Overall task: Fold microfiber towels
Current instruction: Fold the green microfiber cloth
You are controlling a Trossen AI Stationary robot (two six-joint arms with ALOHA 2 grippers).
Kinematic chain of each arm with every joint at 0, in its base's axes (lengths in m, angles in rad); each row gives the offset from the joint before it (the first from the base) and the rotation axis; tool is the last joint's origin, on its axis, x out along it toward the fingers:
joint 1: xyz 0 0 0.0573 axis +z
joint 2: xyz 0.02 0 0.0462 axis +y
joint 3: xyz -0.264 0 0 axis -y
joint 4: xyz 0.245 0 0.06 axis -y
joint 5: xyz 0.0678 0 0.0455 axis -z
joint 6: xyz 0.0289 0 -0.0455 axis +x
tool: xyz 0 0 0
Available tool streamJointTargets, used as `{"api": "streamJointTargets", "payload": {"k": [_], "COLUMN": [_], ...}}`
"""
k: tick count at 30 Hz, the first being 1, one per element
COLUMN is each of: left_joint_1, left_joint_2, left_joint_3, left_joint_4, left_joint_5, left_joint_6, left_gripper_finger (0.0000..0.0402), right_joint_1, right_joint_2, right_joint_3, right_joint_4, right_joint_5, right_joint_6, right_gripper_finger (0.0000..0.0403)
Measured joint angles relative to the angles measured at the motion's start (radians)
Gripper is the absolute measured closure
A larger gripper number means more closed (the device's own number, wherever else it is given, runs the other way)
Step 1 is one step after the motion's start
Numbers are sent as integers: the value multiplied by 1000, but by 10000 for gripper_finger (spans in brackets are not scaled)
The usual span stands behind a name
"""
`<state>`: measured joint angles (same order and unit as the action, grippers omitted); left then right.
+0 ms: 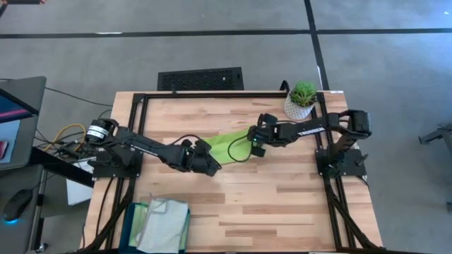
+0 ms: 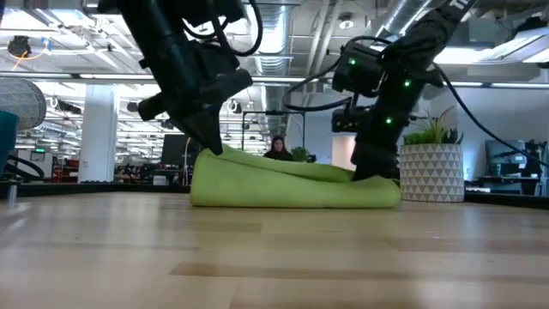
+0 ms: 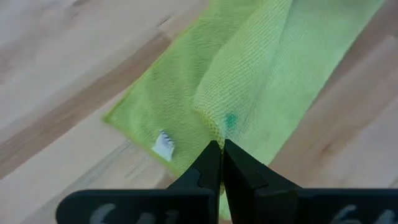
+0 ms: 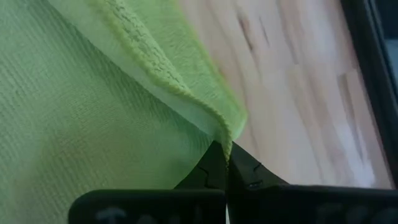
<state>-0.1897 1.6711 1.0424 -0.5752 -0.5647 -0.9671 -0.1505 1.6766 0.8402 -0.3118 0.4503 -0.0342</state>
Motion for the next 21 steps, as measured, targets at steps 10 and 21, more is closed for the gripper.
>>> {"api": "streamJointTargets", "payload": {"k": [10, 21], "left_joint_1": [66, 138], "left_joint_2": [0, 0], "left_joint_3": [1, 1], "left_joint_4": [-98, -103], "left_joint_5": [-8, 19], "left_joint_6": [-84, -84], "left_gripper_finger": [402, 386], "right_joint_1": [-56, -70], "right_joint_2": [13, 13], "right_joint_3": [0, 0], "right_joint_4": [74, 72], "right_joint_5": [-7, -6], "right_joint_6": [-72, -72], "right_gripper_finger": [394, 379]}}
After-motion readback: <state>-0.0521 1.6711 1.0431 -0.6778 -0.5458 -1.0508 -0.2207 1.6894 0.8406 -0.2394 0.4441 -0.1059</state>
